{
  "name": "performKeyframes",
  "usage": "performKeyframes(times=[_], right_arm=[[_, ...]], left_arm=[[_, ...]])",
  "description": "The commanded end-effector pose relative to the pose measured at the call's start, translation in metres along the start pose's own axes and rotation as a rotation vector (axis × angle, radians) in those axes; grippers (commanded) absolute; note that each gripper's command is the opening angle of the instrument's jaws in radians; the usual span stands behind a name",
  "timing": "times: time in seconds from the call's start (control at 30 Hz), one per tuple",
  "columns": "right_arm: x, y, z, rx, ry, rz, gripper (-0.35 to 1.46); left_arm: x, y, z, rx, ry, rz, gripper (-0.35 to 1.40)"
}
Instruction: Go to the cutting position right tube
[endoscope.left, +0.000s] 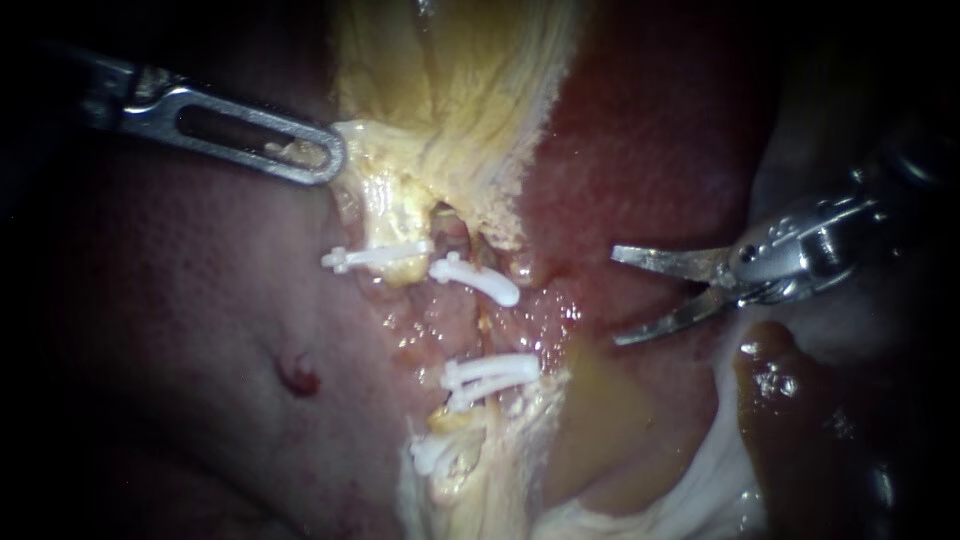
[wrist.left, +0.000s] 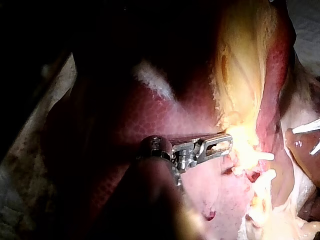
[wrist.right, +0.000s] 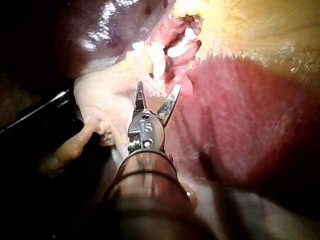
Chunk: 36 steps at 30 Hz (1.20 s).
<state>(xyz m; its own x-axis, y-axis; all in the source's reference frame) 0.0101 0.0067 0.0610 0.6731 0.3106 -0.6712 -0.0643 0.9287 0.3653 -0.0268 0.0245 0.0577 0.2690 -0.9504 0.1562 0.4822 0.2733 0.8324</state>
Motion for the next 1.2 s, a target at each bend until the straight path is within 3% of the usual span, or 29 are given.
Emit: performKeyframes(times=[0.03, 0.2, 0.33, 0.5, 0.8, 1.2], right_arm=[[0.0, 0.0, 0.0, 0.0, 0.0, 0.0, 1.45], [0.0, -0.0002, 0.0004, 0.018, 0.004, 0.017, 1.45], [0.0, -0.0005, 0.0015, 0.093, 0.017, 0.056, 1.45], [-0.0002, -0.0013, 0.0033, 0.122, 0.024, 0.092, 1.45], [-0.0019, -0.0028, 0.0068, 0.187, -0.032, 0.121, 1.38], [-0.0042, -0.0019, 0.0111, 0.22, -0.041, 0.147, 1.41]], left_arm=[[0.0, 0.0, 0.0001, -0.001, 0.0, 0.0, -0.35], [0.0001, 0.0, 0.0001, -0.001, 0.0, 0.001, -0.35], [0.0002, 0.0001, 0.0002, -0.002, -0.001, 0.001, -0.35], [0.0003, 0.0001, 0.0003, -0.003, -0.002, 0.002, -0.35], [0.0005, 0.0001, 0.0004, -0.004, -0.003, 0.002, -0.35], [0.0007, -0.0001, 0.0005, -0.006, -0.005, 0.002, -0.35]])
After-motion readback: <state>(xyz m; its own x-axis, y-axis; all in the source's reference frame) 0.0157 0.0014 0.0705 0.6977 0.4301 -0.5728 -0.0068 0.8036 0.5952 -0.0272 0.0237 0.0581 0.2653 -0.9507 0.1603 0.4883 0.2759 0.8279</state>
